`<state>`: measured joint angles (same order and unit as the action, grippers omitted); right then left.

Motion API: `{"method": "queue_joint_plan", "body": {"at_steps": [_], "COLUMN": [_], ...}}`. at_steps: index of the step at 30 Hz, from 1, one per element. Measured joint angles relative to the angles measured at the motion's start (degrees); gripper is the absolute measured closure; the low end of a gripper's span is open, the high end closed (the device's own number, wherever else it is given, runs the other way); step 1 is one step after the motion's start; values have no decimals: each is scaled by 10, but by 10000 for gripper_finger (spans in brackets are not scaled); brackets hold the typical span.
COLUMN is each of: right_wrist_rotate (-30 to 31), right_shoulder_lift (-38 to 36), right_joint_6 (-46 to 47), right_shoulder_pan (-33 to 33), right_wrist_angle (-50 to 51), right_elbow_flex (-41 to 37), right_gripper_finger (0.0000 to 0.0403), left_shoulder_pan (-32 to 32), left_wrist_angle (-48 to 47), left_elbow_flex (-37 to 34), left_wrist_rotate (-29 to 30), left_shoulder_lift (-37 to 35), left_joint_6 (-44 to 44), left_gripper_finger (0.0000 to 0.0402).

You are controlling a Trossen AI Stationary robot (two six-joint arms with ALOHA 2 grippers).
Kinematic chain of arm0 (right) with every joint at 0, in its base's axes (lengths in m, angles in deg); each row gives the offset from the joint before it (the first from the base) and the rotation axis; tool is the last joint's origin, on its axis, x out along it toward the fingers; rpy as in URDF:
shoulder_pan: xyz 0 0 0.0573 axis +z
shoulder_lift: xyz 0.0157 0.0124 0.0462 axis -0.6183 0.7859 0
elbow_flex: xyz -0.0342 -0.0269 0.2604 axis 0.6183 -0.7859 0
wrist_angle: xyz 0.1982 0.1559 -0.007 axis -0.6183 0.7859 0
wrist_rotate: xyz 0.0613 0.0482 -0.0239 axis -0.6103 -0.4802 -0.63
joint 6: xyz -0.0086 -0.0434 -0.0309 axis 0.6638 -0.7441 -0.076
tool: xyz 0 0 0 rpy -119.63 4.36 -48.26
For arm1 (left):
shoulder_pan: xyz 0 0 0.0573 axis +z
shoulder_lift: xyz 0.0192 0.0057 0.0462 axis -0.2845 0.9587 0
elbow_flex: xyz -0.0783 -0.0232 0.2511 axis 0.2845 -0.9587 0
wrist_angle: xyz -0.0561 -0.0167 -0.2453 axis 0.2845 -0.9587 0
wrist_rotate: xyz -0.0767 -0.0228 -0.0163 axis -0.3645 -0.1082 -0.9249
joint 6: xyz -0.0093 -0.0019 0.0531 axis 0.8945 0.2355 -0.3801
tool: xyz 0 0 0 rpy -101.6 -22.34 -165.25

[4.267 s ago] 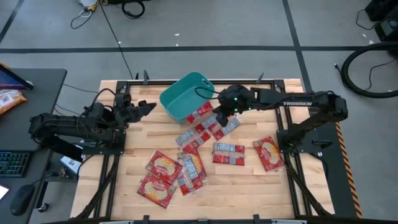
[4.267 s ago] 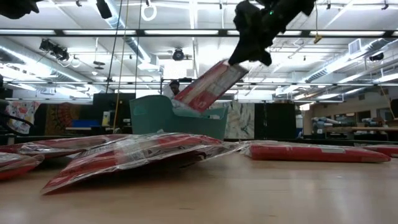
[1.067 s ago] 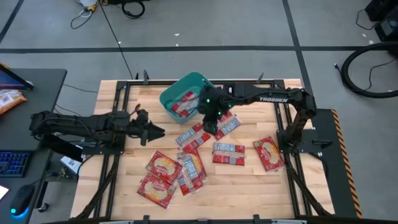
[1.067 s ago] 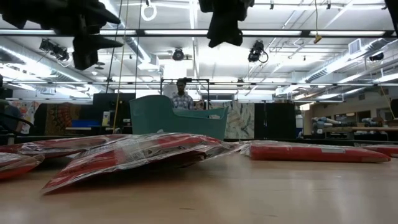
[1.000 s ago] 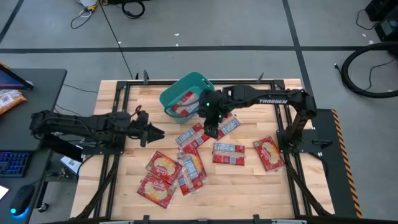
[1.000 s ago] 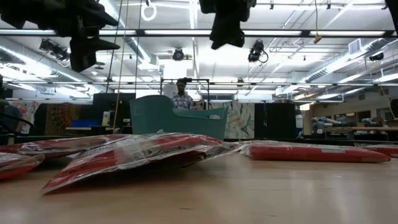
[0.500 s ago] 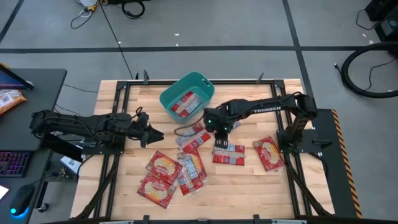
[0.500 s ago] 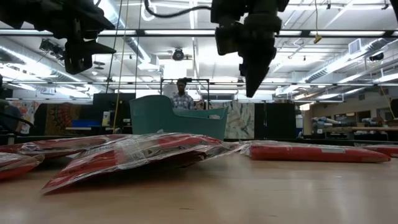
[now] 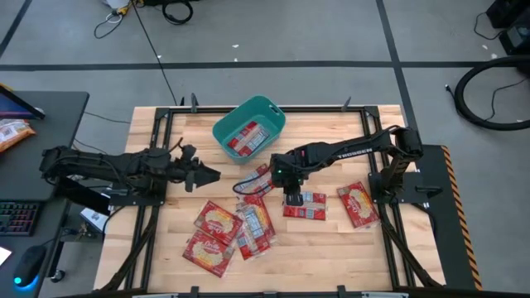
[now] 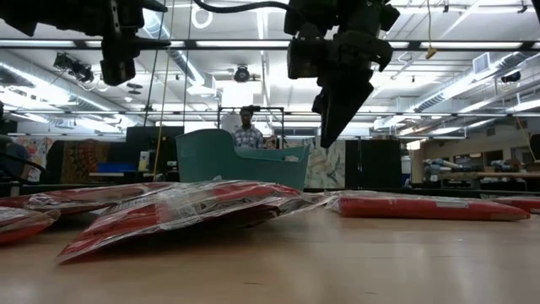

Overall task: Sort popcorn bags into baskets
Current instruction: Put the red popcorn bag into the blue bin

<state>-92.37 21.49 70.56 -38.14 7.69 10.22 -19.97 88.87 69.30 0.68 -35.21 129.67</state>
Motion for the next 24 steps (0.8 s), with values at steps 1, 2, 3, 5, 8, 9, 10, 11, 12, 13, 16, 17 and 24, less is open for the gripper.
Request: {"method": "queue_joint_plan", "body": {"at_steps": [1, 2, 3, 5, 8, 9, 10, 11, 12, 13, 16, 17, 24], "right_wrist_rotate": [8, 18, 33, 70, 104, 107, 109, 111, 111, 111, 111, 112, 125], "right_shoulder_lift": [0, 0, 0, 0, 0, 0, 0, 0, 0, 0, 0, 0, -8], "right_joint_6": [6, 13, 19, 42, 90, 101, 109, 116, 120, 122, 111, 100, -11], "right_shoulder_pan": [0, 0, 0, -2, -15, -19, -24, -28, -32, -35, -41, -43, -63], "right_wrist_angle": [-1, -1, -2, -1, 4, 4, 4, 2, 1, -2, -21, -29, -37], "right_elbow_flex": [0, 0, -3, -10, -31, -39, -48, -57, -65, -74, -97, -103, -110], "right_gripper_finger": [279, 278, 275, 268, 253, 247, 242, 236, 230, 225, 209, 205, 196], "left_shoulder_pan": [0, 0, 0, 0, 0, 0, 0, 0, 0, 0, 0, 0, 0], "left_wrist_angle": [3, 5, 7, 9, 10, 10, 10, 11, 11, 11, 11, 11, 11], "left_elbow_flex": [0, 0, 0, 0, 0, 0, 0, 0, 0, 0, 0, 0, 0], "left_wrist_rotate": [6, 10, 16, 26, 38, 39, 40, 40, 40, 40, 40, 40, 40], "left_shoulder_lift": [0, 0, 0, 0, 0, 0, 0, 0, 0, 0, 0, 0, 0], "left_joint_6": [-7, -15, -21, -33, -42, -43, -43, -40, -37, -35, -29, -25, 24], "left_gripper_finger": [203, 203, 203, 203, 203, 203, 203, 203, 203, 203, 203, 203, 203]}}
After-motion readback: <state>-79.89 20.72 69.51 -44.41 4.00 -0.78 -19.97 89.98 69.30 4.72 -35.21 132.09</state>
